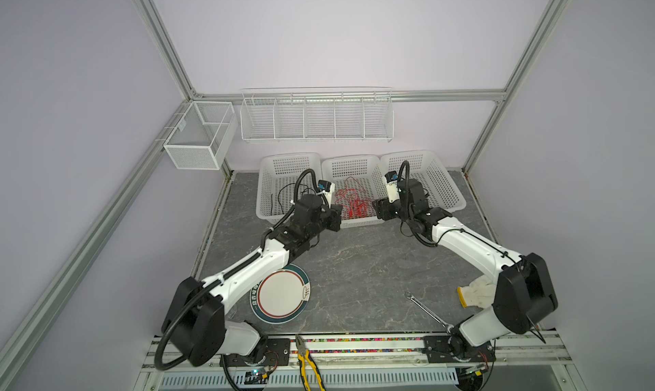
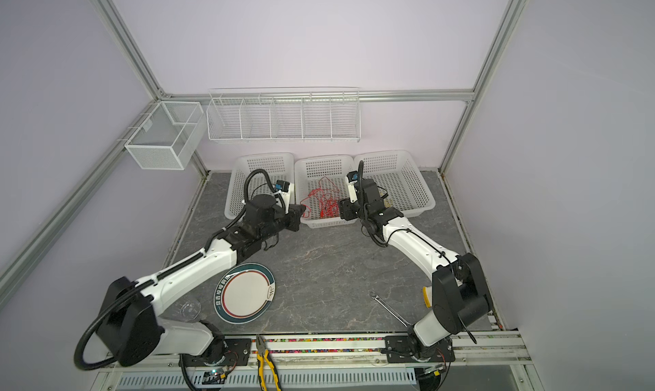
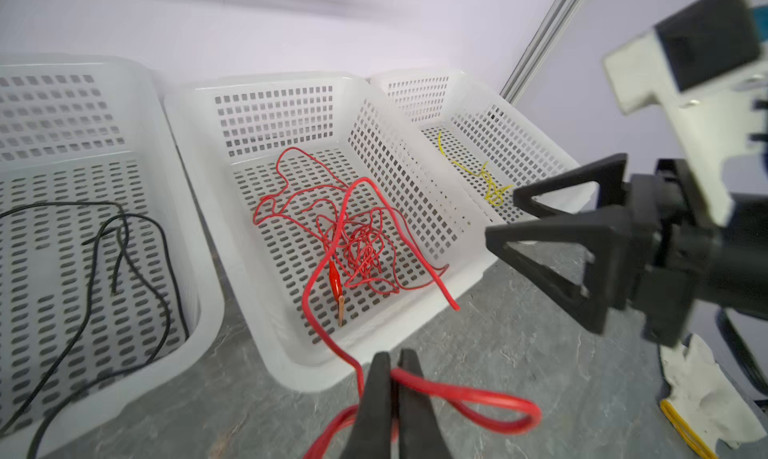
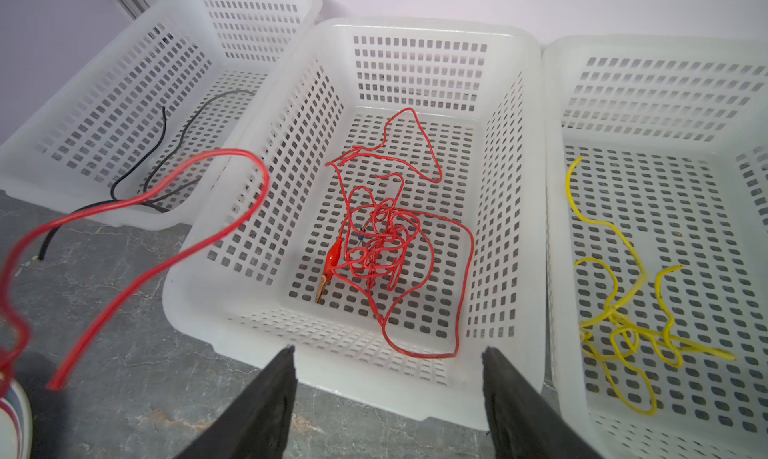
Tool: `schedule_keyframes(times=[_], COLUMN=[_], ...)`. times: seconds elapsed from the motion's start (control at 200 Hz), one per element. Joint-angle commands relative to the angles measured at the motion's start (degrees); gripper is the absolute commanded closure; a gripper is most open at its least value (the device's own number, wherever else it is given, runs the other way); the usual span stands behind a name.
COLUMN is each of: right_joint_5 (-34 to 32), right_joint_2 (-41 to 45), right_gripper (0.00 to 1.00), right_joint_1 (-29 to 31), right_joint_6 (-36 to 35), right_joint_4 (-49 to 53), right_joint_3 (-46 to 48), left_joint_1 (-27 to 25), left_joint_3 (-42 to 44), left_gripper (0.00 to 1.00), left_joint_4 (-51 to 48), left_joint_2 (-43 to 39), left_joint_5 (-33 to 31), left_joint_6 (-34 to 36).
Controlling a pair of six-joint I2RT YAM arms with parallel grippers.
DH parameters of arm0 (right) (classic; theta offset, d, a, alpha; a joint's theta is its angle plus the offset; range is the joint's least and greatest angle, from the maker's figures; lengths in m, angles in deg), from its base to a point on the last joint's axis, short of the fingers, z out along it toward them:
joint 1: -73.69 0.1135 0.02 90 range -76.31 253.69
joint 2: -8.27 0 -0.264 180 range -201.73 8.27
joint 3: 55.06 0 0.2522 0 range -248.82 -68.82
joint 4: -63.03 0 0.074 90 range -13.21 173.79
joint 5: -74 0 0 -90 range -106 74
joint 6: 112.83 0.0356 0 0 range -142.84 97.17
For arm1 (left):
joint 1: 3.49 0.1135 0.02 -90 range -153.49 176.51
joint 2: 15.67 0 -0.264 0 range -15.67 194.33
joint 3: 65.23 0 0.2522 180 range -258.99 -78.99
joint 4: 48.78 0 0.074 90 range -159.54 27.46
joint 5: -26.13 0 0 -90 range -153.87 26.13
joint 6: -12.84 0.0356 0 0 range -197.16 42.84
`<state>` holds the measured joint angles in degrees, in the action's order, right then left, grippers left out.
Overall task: Untangle the cables
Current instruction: 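Lift the red wire with the left gripper into the middle basket and release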
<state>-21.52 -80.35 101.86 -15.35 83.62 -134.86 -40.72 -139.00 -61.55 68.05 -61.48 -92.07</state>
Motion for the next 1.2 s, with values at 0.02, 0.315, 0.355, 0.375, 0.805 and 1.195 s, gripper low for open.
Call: schedule_keyframes(times=[0.02, 0.315, 0.355, 0.375, 0.805, 1.195], right_joint_5=[-4.2, -6.7, -6.3, -6.0, -5.2, -4.9], right_joint_2=[3.6, 8.1, 8.1, 8.0, 7.7, 7.9], right_gripper=[0.27, 0.24, 0.24, 0.24, 0.24, 0.22], right_joint_1=[-0.2, -0.4, -0.5, -0.5, -0.4, -0.5], right_joint_6=[-0.7, -1.5, -1.5, -1.6, -2.3, -2.0], right_joint_4=[-1.4, -0.7, -0.4, -0.3, 0.0, 0.2], right_joint_3=[2.4, 6.4, 6.5, 6.5, 5.3, 5.5], left_joint_1=[1.8, 3.1, 3.1, 3.1, 3.1, 3.0], left_joint_3=[-7.9, -27.0, -29.1, -30.1, -36.3, -34.1], left_gripper=[1.00, 1.00, 1.00, 1.00, 0.76, 0.01], left_joint_4=[-0.5, -11.8, -13.6, -14.4, -19.0, -17.8], left_joint_2=[8.0, 26.6, 28.7, 29.6, 35.6, 27.7], left_joint_5=[1.6, 0.3, -0.1, -0.3, 2.1, 2.0], left_joint_6=[-0.4, -0.3, -0.1, 0.0, 1.6, 2.1])
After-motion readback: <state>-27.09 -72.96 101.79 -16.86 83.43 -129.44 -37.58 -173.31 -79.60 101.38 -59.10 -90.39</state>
